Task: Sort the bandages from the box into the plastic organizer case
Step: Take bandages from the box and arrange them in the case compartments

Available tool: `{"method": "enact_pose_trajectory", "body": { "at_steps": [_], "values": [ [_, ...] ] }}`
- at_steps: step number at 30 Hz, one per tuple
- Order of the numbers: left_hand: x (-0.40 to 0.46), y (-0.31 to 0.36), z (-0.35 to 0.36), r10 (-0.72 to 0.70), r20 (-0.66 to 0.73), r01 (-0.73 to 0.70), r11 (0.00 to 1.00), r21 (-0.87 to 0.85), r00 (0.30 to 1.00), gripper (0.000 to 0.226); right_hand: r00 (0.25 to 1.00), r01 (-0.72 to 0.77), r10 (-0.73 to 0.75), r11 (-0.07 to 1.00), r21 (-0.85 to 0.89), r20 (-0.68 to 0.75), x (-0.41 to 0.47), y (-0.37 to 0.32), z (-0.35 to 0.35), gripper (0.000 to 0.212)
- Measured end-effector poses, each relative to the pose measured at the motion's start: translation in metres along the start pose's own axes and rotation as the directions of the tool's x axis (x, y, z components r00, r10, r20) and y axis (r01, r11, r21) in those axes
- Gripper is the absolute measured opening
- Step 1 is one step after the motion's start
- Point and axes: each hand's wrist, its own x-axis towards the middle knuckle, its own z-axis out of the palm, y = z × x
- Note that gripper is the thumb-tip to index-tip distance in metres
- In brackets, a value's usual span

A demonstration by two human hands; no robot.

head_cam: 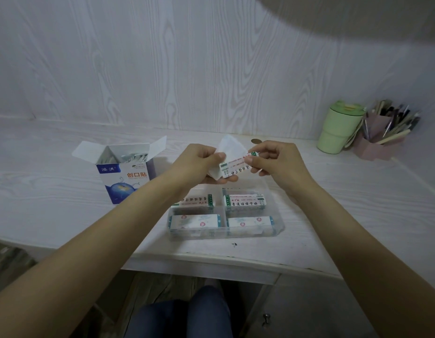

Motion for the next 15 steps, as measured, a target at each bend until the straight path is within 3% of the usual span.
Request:
{"method": "enact_pose_trajectory", "body": {
  "at_steps": [5, 8, 15],
  "values": [
    [0.001, -0.002, -0.005, 0.048, -0.177, -0.041, 0.998, 0.043, 0.983, 0.021, 0.991, -0.079, 0.075, 0.996, -0.033, -0.113, 0.007, 0.012, -0.005, 0.008],
    [0.001, -0.002, -0.007, 0.053, -0.196, -0.044, 0.998, 0.053, 0.979, 0.020, 0.986, -0.152, 0.128, 0.956, -0.251, -0.110, 0.011, 0.020, -0.002, 0.009],
    [0.001, -0.003, -0.006, 0.028, -0.191, -0.026, 1.000, 0.016, 0.981, 0.021, 0.984, -0.140, 0.177, 0.770, -0.623, -0.003, 0.014, 0.023, 0.014, 0.009]
  ]
}}
